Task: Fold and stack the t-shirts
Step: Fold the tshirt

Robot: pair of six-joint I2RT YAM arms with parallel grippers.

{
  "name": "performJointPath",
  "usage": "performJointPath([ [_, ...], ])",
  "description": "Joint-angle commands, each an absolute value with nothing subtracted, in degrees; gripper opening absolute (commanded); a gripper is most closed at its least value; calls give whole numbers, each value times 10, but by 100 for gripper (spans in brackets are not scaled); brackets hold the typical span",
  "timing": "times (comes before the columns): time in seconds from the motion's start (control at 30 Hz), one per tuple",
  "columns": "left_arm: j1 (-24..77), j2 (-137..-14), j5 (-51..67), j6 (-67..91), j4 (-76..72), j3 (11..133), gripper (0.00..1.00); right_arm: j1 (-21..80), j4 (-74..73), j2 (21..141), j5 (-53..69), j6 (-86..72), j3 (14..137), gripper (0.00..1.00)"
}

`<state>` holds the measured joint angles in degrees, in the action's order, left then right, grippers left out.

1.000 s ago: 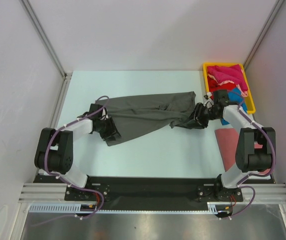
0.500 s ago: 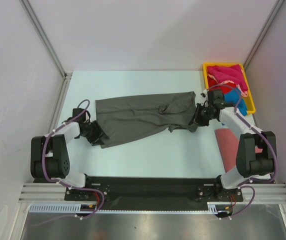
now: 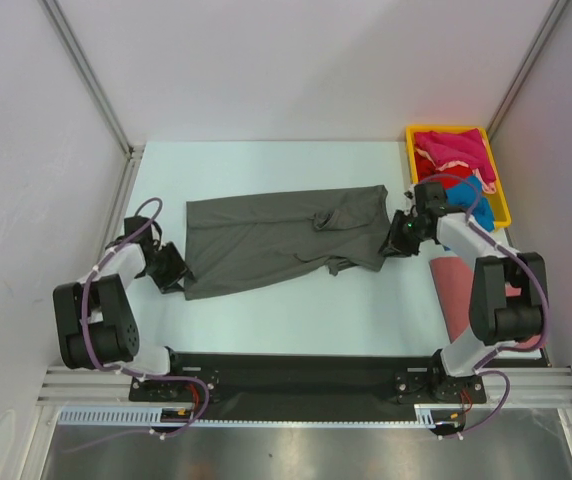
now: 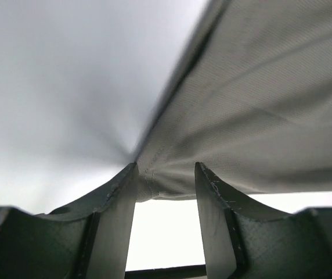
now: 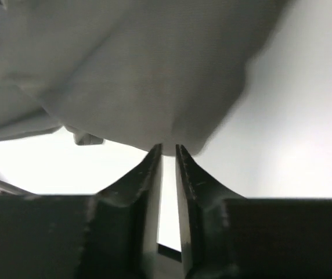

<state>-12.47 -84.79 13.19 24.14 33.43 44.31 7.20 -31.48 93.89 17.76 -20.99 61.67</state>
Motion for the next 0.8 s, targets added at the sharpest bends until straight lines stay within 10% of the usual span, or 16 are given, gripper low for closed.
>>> performJointPath([
  [0.0,-127,-784,163,197,326,439,50,21,-328,869,223,-226,569,27],
  [0.33,-125,-663,212,303,315,395,65,9,-189,843,334,-235,452,50],
  [0.77,-134,-698,190,360,316,379,63,13,-101,961,334,-239,484,46],
])
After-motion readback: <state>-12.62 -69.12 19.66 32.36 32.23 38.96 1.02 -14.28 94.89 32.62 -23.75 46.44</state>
